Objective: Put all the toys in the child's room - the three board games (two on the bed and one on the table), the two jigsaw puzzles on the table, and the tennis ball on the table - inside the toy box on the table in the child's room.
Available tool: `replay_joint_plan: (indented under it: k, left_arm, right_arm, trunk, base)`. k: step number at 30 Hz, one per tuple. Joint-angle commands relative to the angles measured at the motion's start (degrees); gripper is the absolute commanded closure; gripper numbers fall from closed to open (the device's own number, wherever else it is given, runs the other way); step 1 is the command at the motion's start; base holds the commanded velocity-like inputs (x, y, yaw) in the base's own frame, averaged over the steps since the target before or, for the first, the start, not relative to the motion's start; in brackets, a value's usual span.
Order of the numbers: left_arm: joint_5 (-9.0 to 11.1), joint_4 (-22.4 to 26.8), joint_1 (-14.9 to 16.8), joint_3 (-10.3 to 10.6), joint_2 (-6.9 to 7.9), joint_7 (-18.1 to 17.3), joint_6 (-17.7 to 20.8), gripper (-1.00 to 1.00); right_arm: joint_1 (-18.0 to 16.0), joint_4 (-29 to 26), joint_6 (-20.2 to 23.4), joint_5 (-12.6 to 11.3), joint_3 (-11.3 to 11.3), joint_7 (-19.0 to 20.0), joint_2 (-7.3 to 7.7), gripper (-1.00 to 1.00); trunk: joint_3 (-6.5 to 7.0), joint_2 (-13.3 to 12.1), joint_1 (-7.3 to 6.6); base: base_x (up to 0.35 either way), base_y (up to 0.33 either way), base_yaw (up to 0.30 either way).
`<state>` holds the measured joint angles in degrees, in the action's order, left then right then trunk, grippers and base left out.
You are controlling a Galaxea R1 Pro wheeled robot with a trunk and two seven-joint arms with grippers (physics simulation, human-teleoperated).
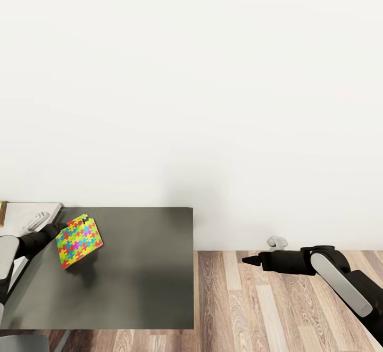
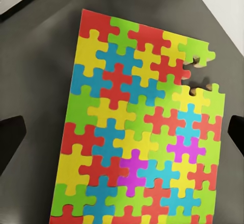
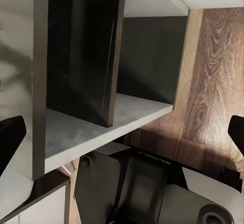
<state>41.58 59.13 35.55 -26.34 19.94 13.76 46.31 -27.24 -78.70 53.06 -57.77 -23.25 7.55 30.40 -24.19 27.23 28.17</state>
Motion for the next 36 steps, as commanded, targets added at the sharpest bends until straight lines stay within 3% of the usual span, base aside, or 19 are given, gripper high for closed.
replay_joint_plan:
  k: [1, 36]
  left_arm:
    - [0.55, -0.05, 0.06, -0.04, -0.03, 0.47, 0.17, -1.0]
    - [0.32, -3.58, 0.28, 0.67, -0.39, 0.22, -1.24, -1.0]
  right_arm:
    - [-0.05, -0.12, 0.13, 0.56, -0.06, 0.53, 0.06, -1.0]
    - [-0.01, -2.1, 0.62, 0.41, -0.05, 0.53, 0.24, -1.0]
  trunk:
    - [-0.08, 0.09, 0.03]
    - [-0.08, 0.09, 0.03]
  base:
    - [0.0, 0.0, 0.0]
    - [0.0, 0.0, 0.0]
